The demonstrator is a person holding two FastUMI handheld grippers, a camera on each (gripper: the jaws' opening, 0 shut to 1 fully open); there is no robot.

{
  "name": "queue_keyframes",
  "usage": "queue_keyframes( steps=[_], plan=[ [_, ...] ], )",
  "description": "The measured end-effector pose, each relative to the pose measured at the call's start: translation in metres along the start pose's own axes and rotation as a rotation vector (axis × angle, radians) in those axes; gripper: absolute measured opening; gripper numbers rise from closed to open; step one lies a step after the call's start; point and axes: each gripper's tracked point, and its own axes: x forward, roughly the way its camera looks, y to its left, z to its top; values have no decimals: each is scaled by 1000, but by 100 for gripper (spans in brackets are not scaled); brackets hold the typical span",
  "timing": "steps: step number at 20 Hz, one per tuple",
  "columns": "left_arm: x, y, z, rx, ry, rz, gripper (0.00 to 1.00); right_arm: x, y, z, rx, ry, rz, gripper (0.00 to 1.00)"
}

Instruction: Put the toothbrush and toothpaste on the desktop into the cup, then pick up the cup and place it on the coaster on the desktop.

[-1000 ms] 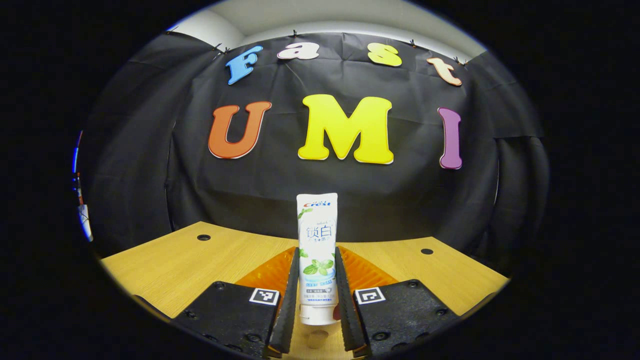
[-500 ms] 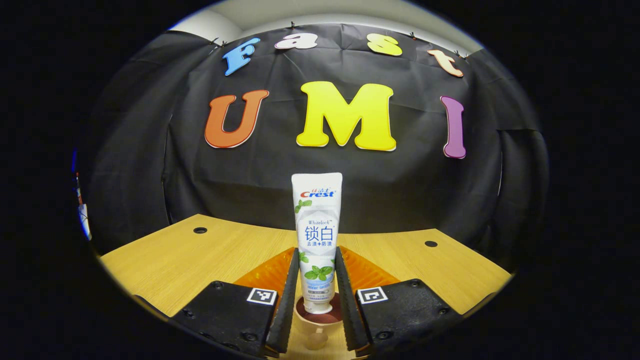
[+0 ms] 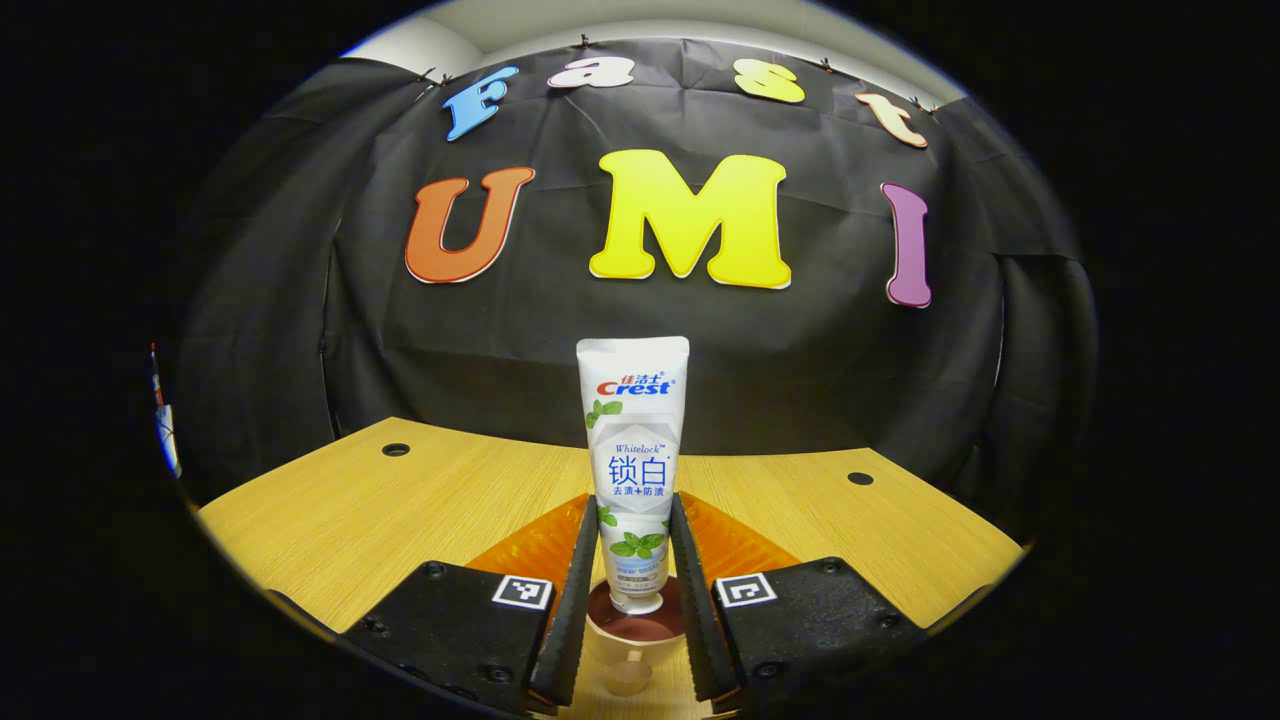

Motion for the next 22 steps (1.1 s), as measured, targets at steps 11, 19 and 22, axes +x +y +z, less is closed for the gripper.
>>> queue_keyframes(
  steps=[11,19,22],
  plan=[
    [-6,0,4,32,-27,6,46,1,3,-5,-7,9,-2,0],
    [-33,16,17,55,-74,33,99,21,31,17,-88,-28,53,2],
    [-55,42,18,57,-76,91,100,43,58,42,-122,-74,112,0]
  ],
)
